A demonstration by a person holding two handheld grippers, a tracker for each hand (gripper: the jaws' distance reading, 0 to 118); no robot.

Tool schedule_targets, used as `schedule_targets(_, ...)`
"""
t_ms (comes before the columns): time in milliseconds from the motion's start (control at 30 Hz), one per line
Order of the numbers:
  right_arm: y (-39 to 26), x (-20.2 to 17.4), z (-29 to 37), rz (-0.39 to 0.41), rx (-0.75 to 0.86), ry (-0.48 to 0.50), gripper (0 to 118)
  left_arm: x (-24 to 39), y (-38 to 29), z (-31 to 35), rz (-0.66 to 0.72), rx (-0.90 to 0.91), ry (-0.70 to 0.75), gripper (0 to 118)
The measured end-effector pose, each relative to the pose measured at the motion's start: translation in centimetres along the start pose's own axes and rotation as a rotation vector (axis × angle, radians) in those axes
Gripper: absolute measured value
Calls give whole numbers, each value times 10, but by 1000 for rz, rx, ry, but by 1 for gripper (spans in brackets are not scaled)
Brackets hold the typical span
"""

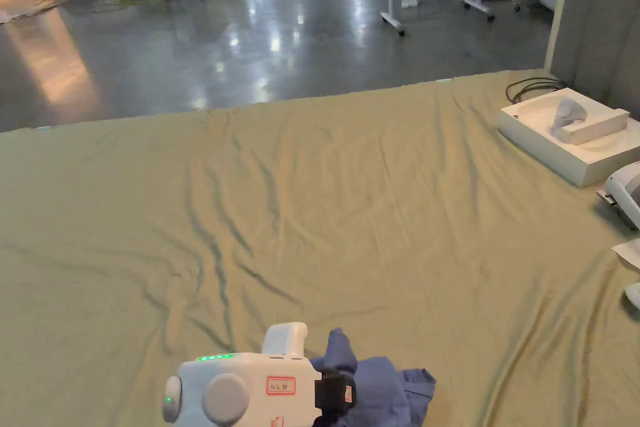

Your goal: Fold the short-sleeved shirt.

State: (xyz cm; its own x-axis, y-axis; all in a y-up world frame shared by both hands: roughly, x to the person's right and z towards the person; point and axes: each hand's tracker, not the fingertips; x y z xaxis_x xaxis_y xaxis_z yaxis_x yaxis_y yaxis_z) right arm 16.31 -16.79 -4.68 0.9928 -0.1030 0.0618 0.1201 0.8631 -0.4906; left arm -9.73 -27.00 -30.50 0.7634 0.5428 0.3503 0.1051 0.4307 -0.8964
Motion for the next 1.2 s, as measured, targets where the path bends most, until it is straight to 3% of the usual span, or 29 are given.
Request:
schedule_targets(133, -12, 12, -1, -27, -19, 5, 0, 1, 6, 15, 73, 61, -112, 72)
schedule_targets(233, -18, 18, -5, -78, -23, 19, 0, -11, 4, 48, 117, 211, -157, 74)
schedule_targets(267, -19, 20, -6, -92, -24, 24, 0, -16, 3, 58, 178, 246, -141, 71)
schedule_targets(333, -21, 23, -10, -102, -30, 34, 0, -27, -2, 57, 238, 239, -129, 12)
schedule_targets(367, -21, 23, -10, -101, -34, 33, 0, -30, -3, 48, 221, 227, -126, 3)
schedule_targets(400, -20, 23, -10, -95, -38, 29, 0, -34, -6, 39, 235, 219, -84, 3)
schedule_targets(500, -19, 24, -9, -71, -41, 18, 0, -34, -13, -2, 312, 100, -262, 3)
schedule_targets(567, -19, 24, -9, -71, -46, 10, 0, -21, -19, -37, 305, 18, -290, 3)
schedule_targets(600, -19, 25, -9, -73, -50, 7, 0, -17, -23, -56, 231, -35, -236, 3)
schedule_targets(667, -18, 25, -10, -73, -62, -1, 0, -4, -37, -92, 34, -173, 65, 1)
schedule_targets(700, -18, 25, -10, -67, -68, 1, 0, -6, -43, -99, -40, -127, -20, 1)
schedule_targets(733, -17, 24, -9, -56, -69, 2, 0, -6, -40, -97, -9, -51, -91, 1)
schedule_targets(800, -15, 21, -8, -29, -75, -9, 0, 4, -36, -88, 131, -87, -40, 1)
schedule_targets(967, -18, 20, -24, -72, -87, 51, 0, 17, -30, -41, 21, 9, -122, 1)
schedule_targets(1033, -17, 17, -43, -109, -116, 109, 0, 18, -30, -5, 21, 113, -197, 1)
schedule_targets(1167, -16, -9, -98, -57, -202, 258, 0, -3, -32, 63, 56, 239, -178, 1)
schedule_targets(1200, -13, -15, -114, -96, -240, 315, 0, -12, -30, 75, 72, 248, -165, 1)
